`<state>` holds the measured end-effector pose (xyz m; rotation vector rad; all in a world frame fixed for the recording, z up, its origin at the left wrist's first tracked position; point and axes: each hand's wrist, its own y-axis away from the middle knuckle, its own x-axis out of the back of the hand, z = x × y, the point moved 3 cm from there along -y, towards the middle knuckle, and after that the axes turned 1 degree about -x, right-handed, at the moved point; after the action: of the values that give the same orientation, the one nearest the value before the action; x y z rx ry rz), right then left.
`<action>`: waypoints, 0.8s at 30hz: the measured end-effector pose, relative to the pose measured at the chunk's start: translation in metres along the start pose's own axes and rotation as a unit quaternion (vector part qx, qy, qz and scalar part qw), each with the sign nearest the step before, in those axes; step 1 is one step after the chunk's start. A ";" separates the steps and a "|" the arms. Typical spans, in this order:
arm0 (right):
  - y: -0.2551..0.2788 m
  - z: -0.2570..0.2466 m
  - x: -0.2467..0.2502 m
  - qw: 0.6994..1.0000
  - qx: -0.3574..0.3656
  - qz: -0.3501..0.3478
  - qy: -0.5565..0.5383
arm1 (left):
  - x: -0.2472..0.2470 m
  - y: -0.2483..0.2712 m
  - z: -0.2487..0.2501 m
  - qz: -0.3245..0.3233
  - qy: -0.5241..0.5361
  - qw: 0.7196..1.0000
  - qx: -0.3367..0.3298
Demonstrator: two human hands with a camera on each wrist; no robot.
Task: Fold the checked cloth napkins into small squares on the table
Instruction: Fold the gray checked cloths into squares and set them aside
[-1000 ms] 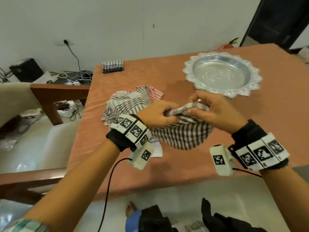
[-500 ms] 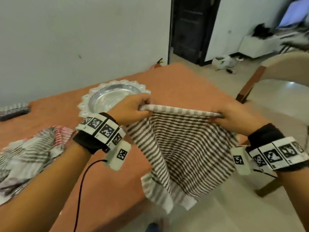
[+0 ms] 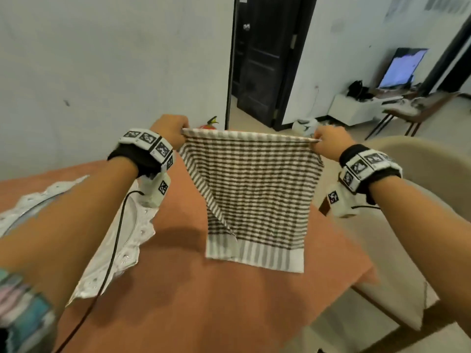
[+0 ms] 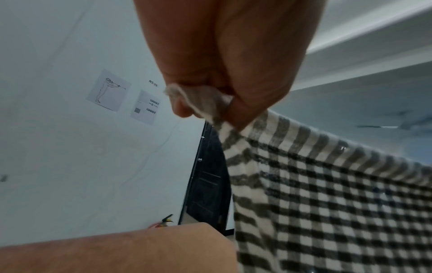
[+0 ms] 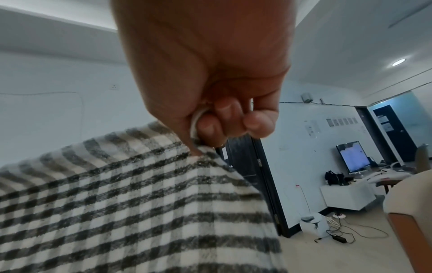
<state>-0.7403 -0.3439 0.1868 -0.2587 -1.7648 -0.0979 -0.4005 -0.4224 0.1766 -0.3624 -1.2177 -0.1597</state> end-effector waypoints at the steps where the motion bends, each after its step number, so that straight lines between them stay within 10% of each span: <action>1: -0.023 -0.001 0.005 0.999 -0.010 0.018 -0.024 | 0.006 -0.018 0.001 0.003 -0.017 1.000 0.013; 4: -0.074 -0.004 0.014 0.982 -0.060 0.047 -0.171 | 0.028 -0.055 -0.002 0.050 -0.030 0.997 0.052; 7: -0.104 -0.012 0.023 0.903 -0.072 0.036 -0.422 | 0.058 -0.075 -0.003 0.137 -0.053 0.987 0.066; 13: -0.125 -0.010 0.033 0.828 0.061 0.100 -0.548 | 0.087 -0.063 -0.006 0.247 -0.081 0.963 0.076; 24: -0.076 0.097 -0.144 0.949 0.156 -0.159 -0.225 | -0.139 0.099 0.018 0.030 -0.065 0.997 0.005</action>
<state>-0.8234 -0.4145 0.0319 0.2576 -2.2325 0.0129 -0.4338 -0.3338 0.0332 -0.4050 -1.3348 -0.0797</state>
